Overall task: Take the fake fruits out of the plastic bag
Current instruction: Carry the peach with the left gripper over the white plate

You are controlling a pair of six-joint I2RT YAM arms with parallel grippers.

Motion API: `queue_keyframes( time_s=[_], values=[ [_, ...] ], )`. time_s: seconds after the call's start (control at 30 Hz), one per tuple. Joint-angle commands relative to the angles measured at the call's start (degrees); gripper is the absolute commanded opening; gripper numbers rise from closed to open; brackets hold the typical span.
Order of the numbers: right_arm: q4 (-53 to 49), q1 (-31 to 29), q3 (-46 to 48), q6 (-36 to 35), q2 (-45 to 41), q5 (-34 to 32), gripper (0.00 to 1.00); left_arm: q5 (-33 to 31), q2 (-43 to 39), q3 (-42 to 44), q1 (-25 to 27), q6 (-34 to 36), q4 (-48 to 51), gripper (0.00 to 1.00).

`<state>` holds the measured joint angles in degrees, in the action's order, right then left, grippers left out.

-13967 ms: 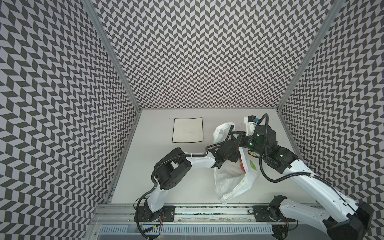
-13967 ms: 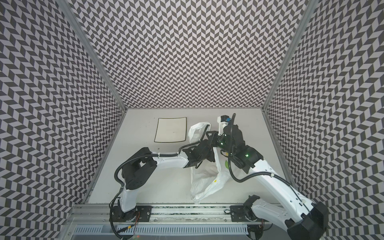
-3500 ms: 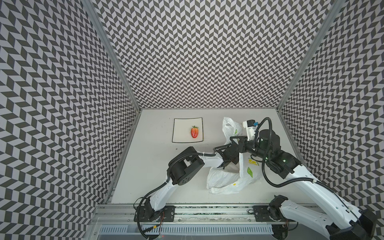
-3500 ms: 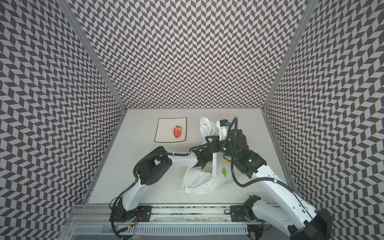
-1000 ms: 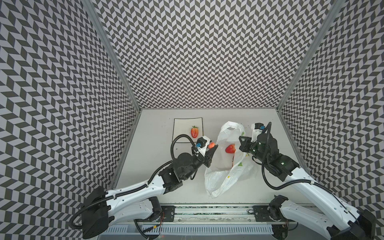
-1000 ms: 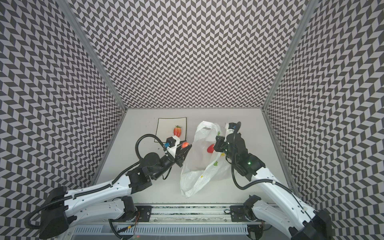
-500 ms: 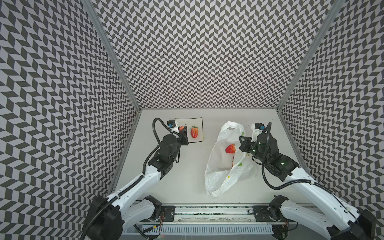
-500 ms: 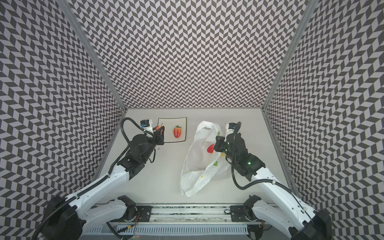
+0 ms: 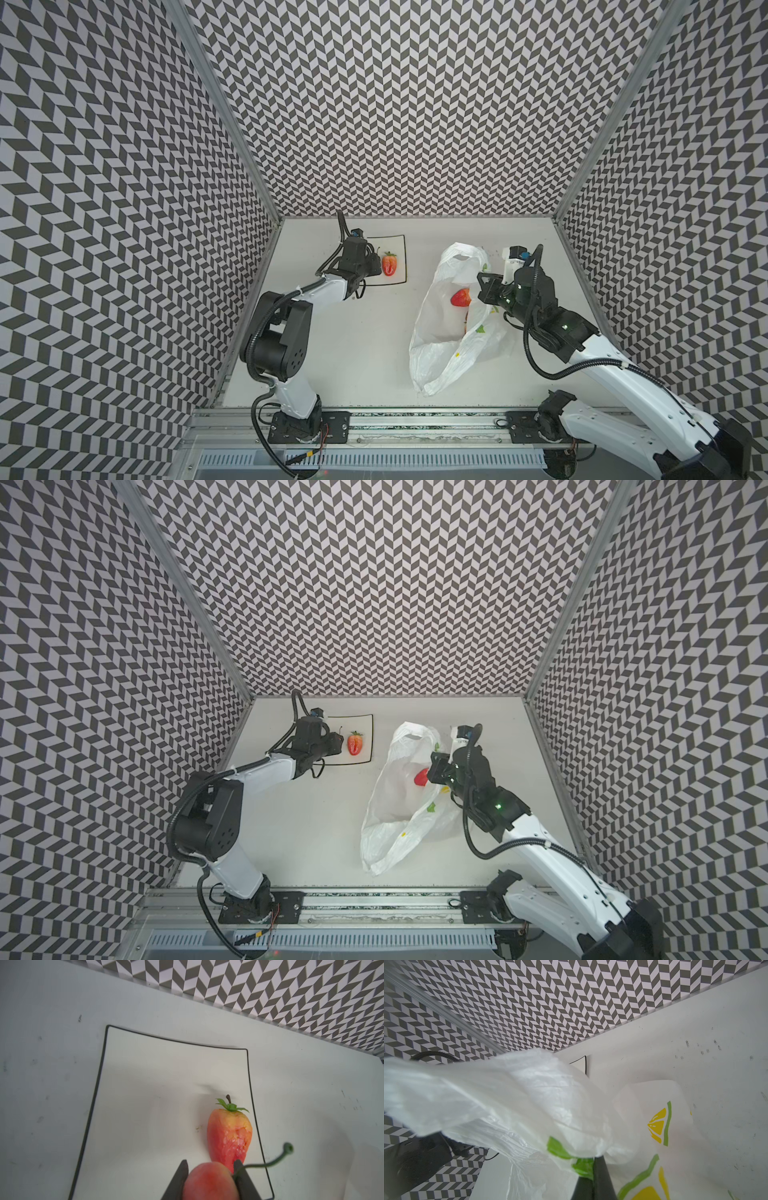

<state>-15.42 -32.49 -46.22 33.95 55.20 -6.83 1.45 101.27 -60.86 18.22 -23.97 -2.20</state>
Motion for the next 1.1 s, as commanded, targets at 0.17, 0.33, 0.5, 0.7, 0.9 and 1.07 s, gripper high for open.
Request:
queue_keyframes(
  time_s=[0.17,0.33,0.5,0.7,0.9,1.07],
  values=[
    [3.7,0.0,-0.7,0.7,0.4,0.7,0.00,2.3,7.4,-6.3,-0.3,-1.3,3.9,0.18],
    [3.7,0.0,-0.7,0.8,0.3,0.8,0.00,0.9,9.7,-7.7,-0.4,-1.7,5.2,0.20],
    [3.8,0.0,-0.6,0.8,0.2,0.8,0.00,-0.9,9.6,-6.1,-0.4,-2.5,5.0,0.22],
    [3.9,-0.1,-0.7,0.7,0.3,1.0,0.00,-2.2,9.7,-5.3,-0.5,-3.3,5.2,0.40],
    [3.6,0.0,-0.8,0.6,-0.2,0.9,0.00,-2.7,7.9,-4.9,-1.0,-2.6,5.5,0.53],
    [3.4,0.0,-0.8,0.4,-0.5,0.7,0.00,-3.0,5.0,-5.3,-1.6,-1.8,6.3,0.61]
  ],
)
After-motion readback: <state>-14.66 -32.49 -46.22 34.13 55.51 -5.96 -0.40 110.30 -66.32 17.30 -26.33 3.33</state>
